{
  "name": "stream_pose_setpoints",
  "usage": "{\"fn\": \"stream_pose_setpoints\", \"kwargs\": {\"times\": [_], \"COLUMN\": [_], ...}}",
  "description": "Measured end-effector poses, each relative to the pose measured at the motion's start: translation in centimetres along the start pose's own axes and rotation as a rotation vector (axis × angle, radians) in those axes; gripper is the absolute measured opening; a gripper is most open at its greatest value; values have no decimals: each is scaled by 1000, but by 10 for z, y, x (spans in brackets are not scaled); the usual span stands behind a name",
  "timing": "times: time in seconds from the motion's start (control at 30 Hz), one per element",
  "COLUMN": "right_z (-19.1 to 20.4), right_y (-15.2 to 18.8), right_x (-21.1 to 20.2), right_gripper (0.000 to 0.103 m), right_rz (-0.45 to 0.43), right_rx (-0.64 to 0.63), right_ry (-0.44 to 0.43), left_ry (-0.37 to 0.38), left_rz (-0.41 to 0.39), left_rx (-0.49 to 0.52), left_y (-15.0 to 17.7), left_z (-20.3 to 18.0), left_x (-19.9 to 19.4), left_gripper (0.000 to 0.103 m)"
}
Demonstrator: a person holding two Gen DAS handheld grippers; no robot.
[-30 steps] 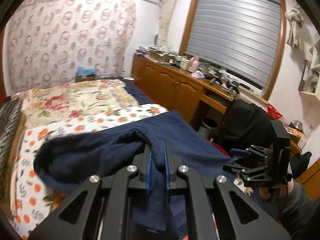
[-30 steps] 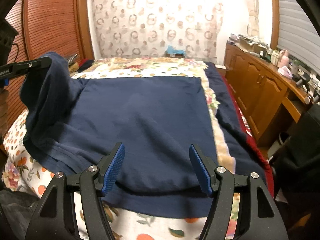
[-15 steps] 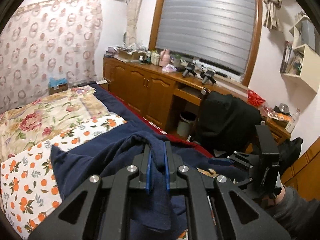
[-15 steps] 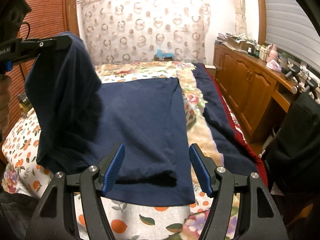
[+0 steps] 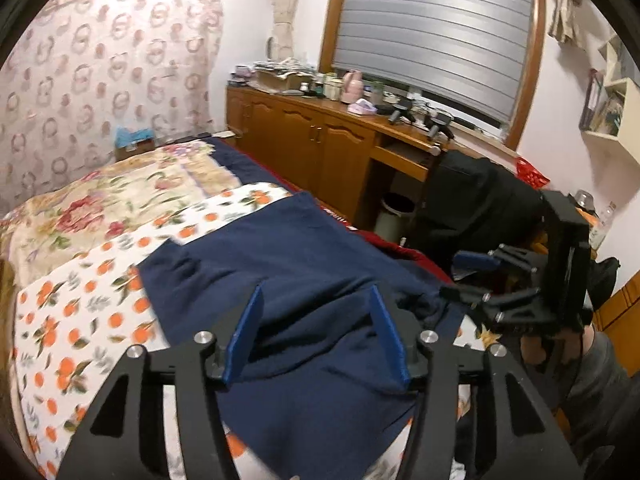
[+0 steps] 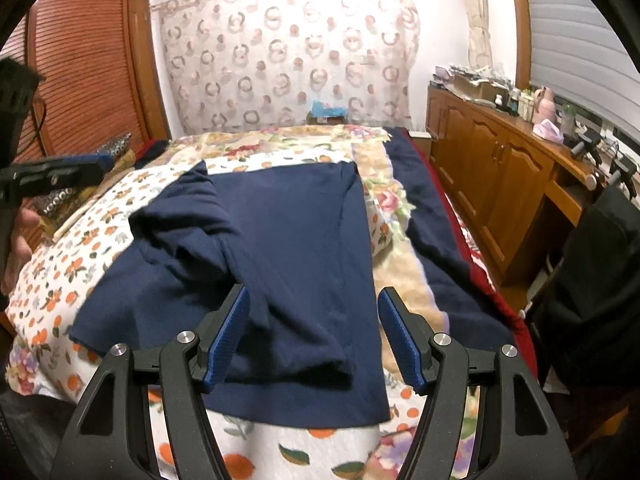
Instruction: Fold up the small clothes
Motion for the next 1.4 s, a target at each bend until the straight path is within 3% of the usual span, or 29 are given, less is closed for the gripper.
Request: {"fn": "stream_pose_setpoints", "kwargs": {"times": [0.23, 0.53, 0.8, 1.03, 1.27, 1.4], "right_z": [28, 99, 170, 207, 214, 210], "right_y": [-26, -60, -76, -65, -53, -52], "right_x": [8, 42, 95, 147, 167, 171], "right_gripper": [68, 68, 68, 68, 68, 53], "right_rz": [-15, 4, 81, 206, 273, 277], "right_rx": [-67, -205, -330, -393, -438, -448], "right_ry": [-34, -138, -214, -245, -228, -213], "left_ry": [-122, -209, -261, -256, -234, -226], "left_rz": [10, -8, -22, -21, -16, -15], "left_rx": [-66, -189, -244, -255, -255, -259], "left_y": [42, 84, 105, 115, 119, 120], "left_z": [52, 105, 132, 137, 131, 129], "left_x": [-27, -54, -71, -73, -68, -66], "left_gripper": [55, 55, 55, 55, 55, 55]}}
Point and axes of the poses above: each gripper's, at about its wrist camera, not at the fingertips, and x roughly the way its jaws point, z to its left, y to its underside, the point moved 5 cm from there along x, roughly the way its jaws point, and after that the axes turned 2 degrees about z, right-handed, at the moved point
